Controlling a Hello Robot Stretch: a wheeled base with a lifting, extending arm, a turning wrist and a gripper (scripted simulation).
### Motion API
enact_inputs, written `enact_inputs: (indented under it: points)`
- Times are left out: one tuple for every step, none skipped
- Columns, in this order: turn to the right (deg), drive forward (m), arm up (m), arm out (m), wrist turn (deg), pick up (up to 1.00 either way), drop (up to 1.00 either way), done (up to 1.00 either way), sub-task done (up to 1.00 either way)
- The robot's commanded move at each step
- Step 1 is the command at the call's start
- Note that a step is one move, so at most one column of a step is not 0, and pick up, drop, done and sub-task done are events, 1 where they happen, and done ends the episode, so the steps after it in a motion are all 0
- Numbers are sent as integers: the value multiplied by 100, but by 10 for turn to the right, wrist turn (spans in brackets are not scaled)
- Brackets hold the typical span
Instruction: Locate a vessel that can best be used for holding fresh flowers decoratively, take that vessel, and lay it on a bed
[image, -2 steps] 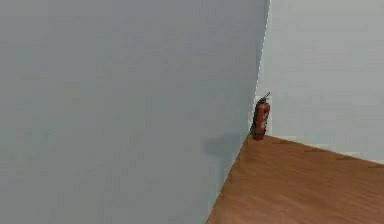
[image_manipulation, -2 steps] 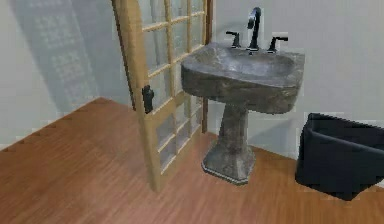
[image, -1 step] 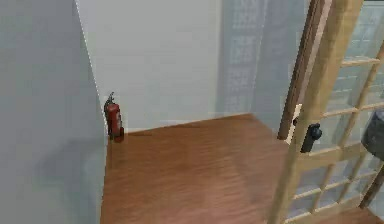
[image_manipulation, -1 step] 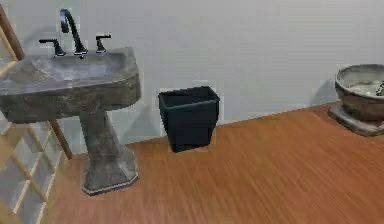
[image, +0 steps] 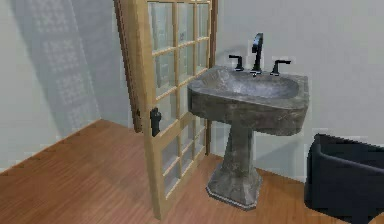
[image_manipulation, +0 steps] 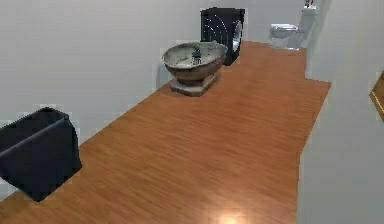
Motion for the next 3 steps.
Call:
enact_inputs:
  points:
    - [240,0,0,0,0,0,0,0,0]
    - [0,10,0,0,0,0,0,0,0]
    - [-450,0,0,0,0,0,0,0,0]
